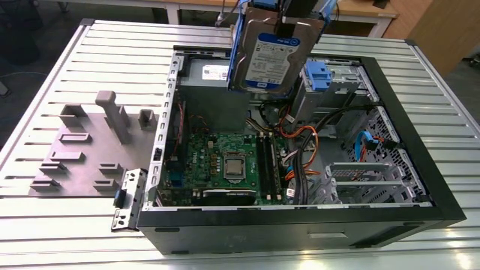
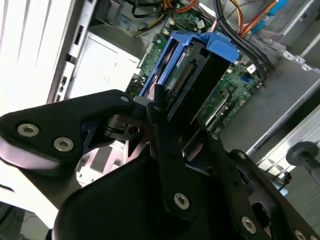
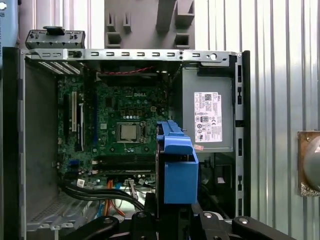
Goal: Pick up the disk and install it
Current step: 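Pick up the disk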
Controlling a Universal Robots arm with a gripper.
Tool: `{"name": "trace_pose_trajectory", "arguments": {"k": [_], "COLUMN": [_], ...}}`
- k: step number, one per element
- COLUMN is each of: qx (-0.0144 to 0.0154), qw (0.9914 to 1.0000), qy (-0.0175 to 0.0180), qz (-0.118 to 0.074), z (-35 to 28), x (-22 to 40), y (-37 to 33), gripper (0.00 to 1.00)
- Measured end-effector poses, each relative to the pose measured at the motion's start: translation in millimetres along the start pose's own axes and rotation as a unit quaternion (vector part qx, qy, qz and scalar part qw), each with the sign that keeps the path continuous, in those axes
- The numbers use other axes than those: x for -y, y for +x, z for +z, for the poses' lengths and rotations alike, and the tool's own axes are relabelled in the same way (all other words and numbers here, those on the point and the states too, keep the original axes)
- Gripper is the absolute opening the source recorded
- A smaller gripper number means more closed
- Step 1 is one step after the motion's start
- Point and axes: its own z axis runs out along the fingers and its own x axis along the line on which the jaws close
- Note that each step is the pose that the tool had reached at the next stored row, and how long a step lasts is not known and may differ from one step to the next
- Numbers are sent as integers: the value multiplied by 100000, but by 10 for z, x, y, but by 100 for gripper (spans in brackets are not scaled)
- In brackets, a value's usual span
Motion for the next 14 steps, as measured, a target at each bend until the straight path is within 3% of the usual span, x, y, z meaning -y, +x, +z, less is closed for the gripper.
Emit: {"name": "trace_pose_trajectory", "arguments": {"k": [14], "qx": [-9], "qw": [100000], "qy": [-3], "qz": [1], "z": [-7], "x": [20], "y": [543], "gripper": [35]}}
